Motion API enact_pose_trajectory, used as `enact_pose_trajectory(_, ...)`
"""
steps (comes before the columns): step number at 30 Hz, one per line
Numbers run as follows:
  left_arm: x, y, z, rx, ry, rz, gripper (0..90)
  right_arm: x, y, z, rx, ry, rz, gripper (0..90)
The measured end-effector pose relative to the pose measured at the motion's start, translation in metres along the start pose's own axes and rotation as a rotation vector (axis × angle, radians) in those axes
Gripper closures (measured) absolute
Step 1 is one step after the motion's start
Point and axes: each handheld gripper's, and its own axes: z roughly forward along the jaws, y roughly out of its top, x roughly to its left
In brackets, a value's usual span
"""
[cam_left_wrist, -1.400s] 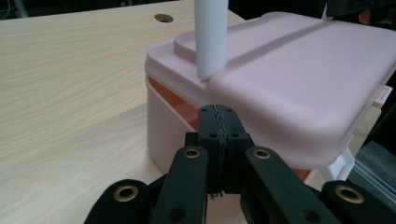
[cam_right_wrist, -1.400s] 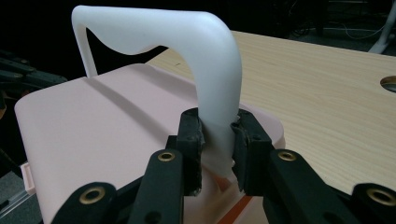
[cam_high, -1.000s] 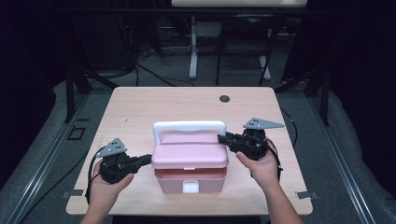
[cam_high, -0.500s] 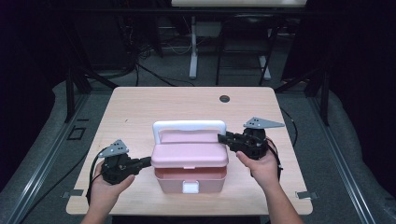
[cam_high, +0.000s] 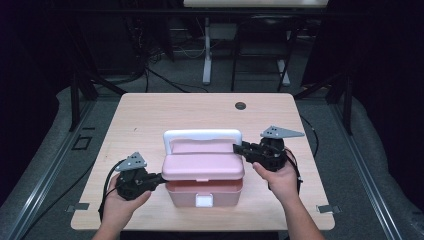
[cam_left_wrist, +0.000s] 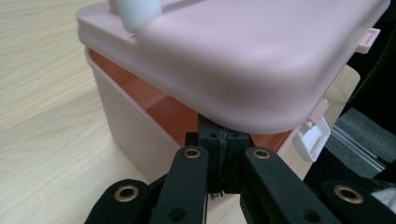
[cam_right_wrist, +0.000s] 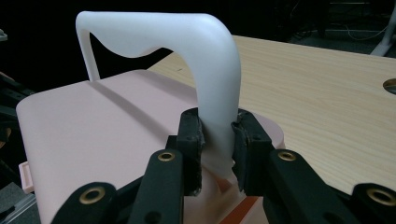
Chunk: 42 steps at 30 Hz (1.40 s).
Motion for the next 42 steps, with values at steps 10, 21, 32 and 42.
enact_pose_trajectory(10,-0.008,0.002,0.006,0.006,-0.029,0.011,90.0,0.000,-0.002,0.000,0.002,-0.005,0.002,74.1)
enact_pose_trajectory(21,-0.008,0.007,0.002,0.005,-0.024,0.021,90.0,-0.002,-0.005,-0.002,-0.008,0.003,0.030,71.6)
enact_pose_trajectory(32,-0.006,0.017,-0.002,-0.034,-0.035,0.023,89.9,0.000,-0.005,-0.028,-0.063,-0.079,0.014,77.4)
enact_pose_trajectory(42,-0.006,0.026,-0.004,-0.054,-0.025,0.032,89.9,0.009,-0.022,-0.054,-0.064,-0.131,-0.027,89.4)
